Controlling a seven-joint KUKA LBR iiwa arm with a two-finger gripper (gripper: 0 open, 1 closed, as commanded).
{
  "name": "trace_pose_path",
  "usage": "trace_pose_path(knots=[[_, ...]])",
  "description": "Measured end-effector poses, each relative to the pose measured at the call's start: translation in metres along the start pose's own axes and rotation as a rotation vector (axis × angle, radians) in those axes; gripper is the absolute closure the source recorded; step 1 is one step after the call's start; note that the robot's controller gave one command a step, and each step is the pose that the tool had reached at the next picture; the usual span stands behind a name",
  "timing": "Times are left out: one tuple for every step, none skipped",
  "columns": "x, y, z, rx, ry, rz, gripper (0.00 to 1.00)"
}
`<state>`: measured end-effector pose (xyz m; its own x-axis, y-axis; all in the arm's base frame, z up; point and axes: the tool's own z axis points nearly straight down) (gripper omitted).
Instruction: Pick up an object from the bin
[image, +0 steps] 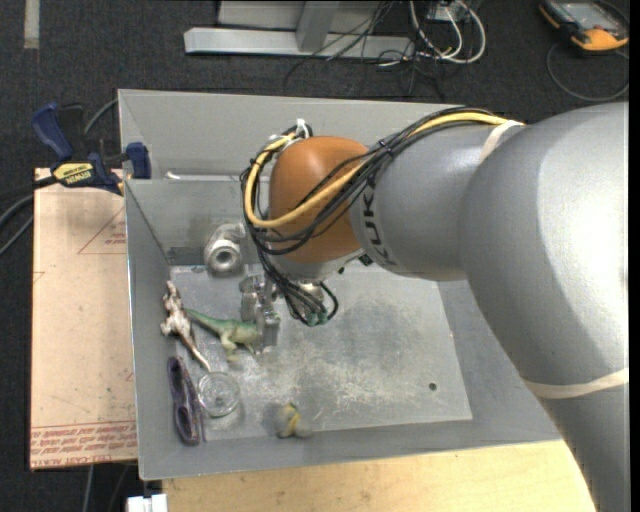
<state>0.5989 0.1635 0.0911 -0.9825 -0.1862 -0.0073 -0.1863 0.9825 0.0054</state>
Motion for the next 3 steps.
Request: trace_pose_path(knots=[[0.0, 0.0, 0.0, 0.0, 0.0, 0.001, 1.0], [0.007, -0.01, -0.083, 0.0, 0.003, -0.026, 1.0], [0.012, 0.005, -0.188, 0.0, 0.001, -0.012, 1.0]])
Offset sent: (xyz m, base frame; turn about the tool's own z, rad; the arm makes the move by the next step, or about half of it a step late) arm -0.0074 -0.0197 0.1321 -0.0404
